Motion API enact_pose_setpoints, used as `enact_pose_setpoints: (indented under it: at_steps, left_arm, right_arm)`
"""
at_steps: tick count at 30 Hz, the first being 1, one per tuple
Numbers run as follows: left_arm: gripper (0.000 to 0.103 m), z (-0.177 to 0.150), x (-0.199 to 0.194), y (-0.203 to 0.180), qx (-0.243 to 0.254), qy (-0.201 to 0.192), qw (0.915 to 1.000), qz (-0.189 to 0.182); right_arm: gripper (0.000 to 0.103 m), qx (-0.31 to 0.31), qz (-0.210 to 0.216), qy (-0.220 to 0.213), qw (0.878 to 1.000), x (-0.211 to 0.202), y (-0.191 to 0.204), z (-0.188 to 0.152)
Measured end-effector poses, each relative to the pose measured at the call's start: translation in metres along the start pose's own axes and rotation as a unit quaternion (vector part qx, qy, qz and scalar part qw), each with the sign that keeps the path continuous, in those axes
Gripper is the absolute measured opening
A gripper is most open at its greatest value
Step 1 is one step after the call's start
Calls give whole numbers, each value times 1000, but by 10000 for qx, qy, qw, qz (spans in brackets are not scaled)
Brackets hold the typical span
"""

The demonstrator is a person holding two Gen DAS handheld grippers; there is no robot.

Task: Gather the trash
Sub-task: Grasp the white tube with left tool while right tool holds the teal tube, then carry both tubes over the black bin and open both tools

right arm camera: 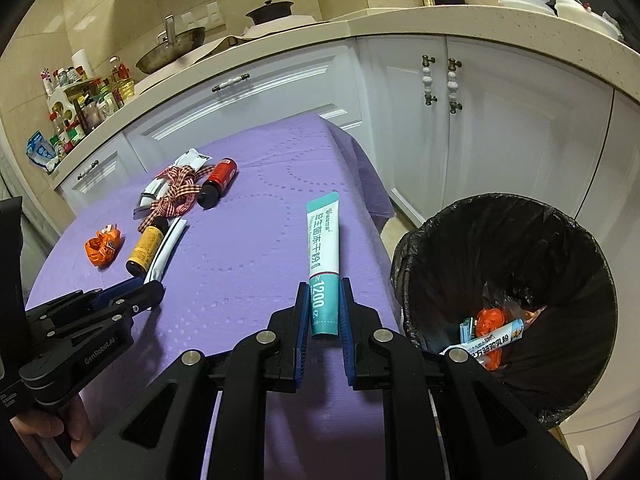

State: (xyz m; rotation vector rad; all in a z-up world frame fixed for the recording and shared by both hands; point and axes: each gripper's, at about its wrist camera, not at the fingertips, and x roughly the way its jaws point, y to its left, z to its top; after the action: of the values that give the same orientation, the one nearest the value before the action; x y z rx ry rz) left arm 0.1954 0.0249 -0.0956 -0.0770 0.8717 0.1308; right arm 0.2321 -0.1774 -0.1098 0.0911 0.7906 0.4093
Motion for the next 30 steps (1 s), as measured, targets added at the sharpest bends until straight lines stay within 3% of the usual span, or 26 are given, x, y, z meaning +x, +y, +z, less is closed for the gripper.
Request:
enact_pose_setpoints:
  at_steps: [15, 30]
  left_arm:
    - [22, -5, -36, -16, 248, -424, 9981, -358]
    - [22, 11, -35, -101, 977, -595, 9879, -1044]
  right_arm:
    - [15, 111, -256, -219, 9994, -22, -14, 1]
    - [15, 723, -1122, -582, 9893, -63, -90, -1]
